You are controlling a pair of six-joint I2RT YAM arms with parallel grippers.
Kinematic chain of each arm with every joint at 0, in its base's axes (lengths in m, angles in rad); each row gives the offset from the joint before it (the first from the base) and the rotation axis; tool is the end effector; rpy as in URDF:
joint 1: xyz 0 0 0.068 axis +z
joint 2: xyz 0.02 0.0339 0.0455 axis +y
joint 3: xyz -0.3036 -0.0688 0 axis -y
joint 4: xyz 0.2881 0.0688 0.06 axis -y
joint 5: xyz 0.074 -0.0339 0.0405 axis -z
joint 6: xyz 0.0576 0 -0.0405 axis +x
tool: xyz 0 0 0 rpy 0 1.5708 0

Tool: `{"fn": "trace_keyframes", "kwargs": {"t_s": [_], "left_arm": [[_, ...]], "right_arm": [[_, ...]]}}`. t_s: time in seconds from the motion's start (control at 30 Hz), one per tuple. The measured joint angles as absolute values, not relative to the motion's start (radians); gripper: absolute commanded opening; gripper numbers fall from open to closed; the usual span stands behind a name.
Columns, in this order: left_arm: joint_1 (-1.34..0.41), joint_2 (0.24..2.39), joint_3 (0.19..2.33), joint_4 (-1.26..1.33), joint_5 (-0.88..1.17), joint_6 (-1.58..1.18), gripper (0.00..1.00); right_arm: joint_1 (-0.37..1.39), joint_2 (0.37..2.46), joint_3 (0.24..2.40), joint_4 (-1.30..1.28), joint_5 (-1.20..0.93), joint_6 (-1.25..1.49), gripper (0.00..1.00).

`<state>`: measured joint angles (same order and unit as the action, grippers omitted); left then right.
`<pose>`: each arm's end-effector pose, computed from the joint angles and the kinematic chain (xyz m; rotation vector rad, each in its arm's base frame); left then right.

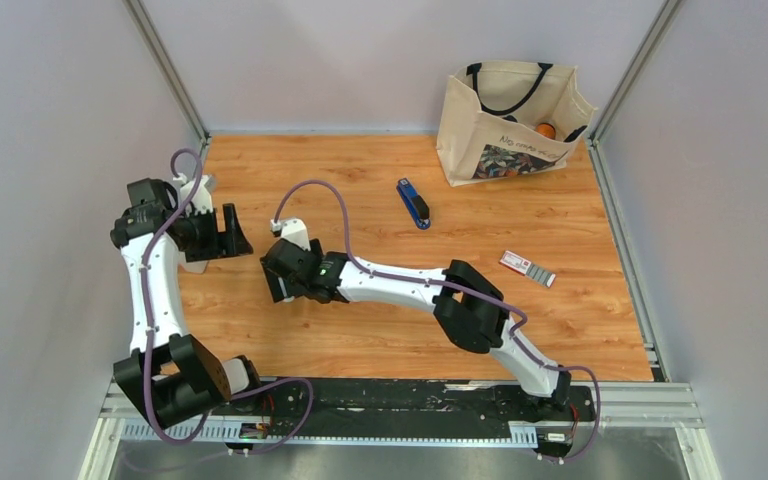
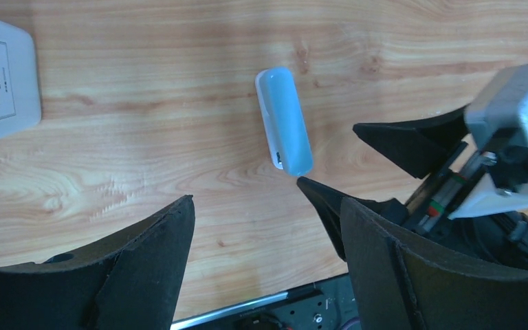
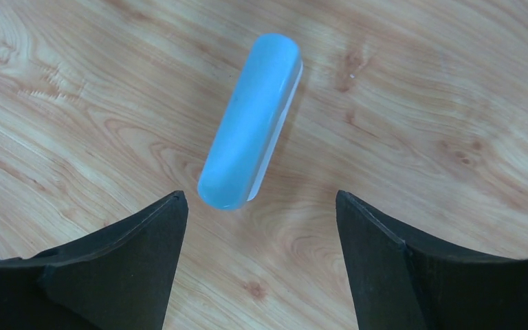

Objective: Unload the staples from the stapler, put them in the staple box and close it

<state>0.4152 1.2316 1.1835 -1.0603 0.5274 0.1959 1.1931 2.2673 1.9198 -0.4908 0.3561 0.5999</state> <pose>0.2540 0.0803 0.3351 -0.1161 2.5128 -0.4686 0.2369 0.5426 0.2095 -0.5388 2.3252 0.4459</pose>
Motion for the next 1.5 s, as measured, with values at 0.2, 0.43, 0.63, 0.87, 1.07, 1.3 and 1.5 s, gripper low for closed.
{"fn": "trace_keyframes", "kwargs": {"t_s": [0.2, 0.43, 0.63, 0.87, 1.07, 1.3, 1.5], "left_arm": [[0.421, 1.177, 1.147, -1.063, 0.535, 0.229, 0.85], [0.421, 1.141, 1.122, -1.061, 0.530, 0.258, 0.85], [0.421, 1.100, 1.058, -1.042, 0.483, 0.274, 0.85], [0.427, 1.089, 1.027, -1.026, 0.461, 0.294, 0.83], [0.427, 1.113, 0.985, -1.016, 0.509, 0.362, 0.68], [0.427, 1.185, 0.989, -1.080, 0.642, 0.478, 0.64], [0.426, 1.197, 0.989, -1.122, 0.733, 0.596, 0.68]], "right_arm": [[1.200, 2.343, 1.983, -0.493, 0.354, 0.606, 0.77], [1.200, 2.444, 2.090, -0.514, 0.369, 0.609, 0.65], [1.201, 2.468, 2.102, -0.520, 0.385, 0.606, 0.42], [1.201, 2.469, 2.105, -0.518, 0.384, 0.606, 0.12], [1.201, 2.422, 2.014, -0.461, 0.381, 0.613, 0.06], [1.164, 2.238, 1.722, -0.299, 0.302, 0.716, 0.03], [1.122, 2.118, 1.570, -0.105, 0.262, 0.818, 0.03]]}}
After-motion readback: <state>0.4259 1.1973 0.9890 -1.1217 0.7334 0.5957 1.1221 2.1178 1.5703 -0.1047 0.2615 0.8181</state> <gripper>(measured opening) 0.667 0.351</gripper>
